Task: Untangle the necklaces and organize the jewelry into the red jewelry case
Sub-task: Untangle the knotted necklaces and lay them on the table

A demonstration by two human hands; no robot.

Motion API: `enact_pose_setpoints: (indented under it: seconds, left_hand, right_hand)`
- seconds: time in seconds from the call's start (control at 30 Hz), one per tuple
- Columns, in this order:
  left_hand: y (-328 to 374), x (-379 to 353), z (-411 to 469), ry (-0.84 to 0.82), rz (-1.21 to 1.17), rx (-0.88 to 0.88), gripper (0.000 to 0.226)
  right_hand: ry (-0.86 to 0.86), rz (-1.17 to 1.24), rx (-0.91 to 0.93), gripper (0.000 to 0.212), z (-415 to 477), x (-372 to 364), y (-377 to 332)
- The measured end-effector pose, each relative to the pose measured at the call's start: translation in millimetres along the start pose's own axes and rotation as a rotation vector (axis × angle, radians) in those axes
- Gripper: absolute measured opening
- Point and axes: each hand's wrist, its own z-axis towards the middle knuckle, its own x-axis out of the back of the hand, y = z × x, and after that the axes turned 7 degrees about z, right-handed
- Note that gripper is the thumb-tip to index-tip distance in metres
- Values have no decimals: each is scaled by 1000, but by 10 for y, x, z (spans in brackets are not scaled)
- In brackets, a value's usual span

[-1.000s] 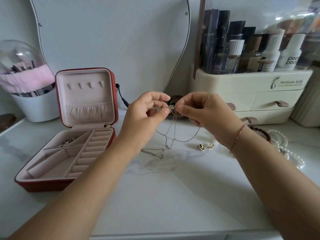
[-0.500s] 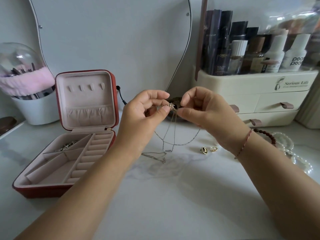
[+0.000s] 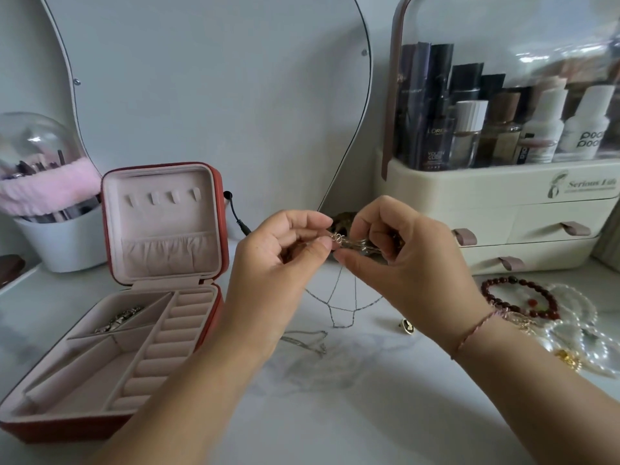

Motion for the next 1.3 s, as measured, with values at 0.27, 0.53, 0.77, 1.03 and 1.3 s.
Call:
enact_pose_setpoints:
  seconds: [0.27,0.53,0.77,1.03,1.3]
  left_hand:
    - [51,-17,2,35,-14,23,25]
    - [35,-14,-1,21,-21,44,22]
    - [34,-13,9,41,6,34,19]
    - [39,-15,5,71,-26,62,20]
    - [32,-25,16,99,-53,82,19]
  right_hand:
    - [-61,-123,13,41,-13,-26,-30]
    - [65,-198,112,22,-50,-144,19]
    - [59,-102,56,27,-41,-152,55]
    - [65,-113,72,13,-27,-139,38]
    - [32,-100,95,12,-13,-114,37]
